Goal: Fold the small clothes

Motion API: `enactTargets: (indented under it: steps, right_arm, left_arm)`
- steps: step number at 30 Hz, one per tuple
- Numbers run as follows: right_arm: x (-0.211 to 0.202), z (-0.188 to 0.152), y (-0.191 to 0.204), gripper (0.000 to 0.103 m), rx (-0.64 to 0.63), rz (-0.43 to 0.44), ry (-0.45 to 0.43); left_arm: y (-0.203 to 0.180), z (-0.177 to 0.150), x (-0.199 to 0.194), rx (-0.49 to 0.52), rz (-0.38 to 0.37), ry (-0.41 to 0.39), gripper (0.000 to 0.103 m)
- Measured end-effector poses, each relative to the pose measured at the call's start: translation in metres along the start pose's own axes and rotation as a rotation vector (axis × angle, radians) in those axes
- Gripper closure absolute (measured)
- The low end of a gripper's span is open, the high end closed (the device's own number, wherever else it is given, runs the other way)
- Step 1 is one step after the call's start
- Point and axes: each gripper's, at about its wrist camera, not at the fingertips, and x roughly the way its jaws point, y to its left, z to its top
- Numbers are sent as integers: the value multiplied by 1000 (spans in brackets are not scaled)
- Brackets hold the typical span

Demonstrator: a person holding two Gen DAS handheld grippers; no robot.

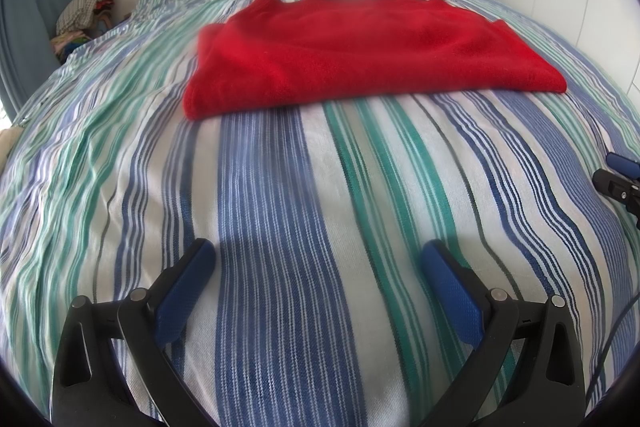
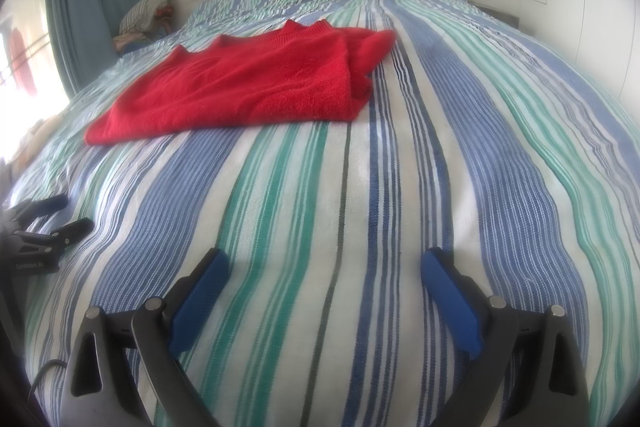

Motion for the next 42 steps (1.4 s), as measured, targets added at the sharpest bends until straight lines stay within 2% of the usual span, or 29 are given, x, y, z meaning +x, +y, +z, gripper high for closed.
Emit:
enactTargets:
  steps: [26,34,40,42]
  right_arm:
    - [0,0,0,6,1,4,0]
    - [2,1,6,3,-2,18,7]
    - [2,2,6,3,-2,19,7]
    - [2,2,7,3,-2,19,7]
  left_arm:
    - [0,0,0,0,1,-1,0]
    - [-3,4,3,2,-4,22,0]
    - [6,8,2,-35,-73,170,0]
    - [6,7,-2,-5,-92,193,0]
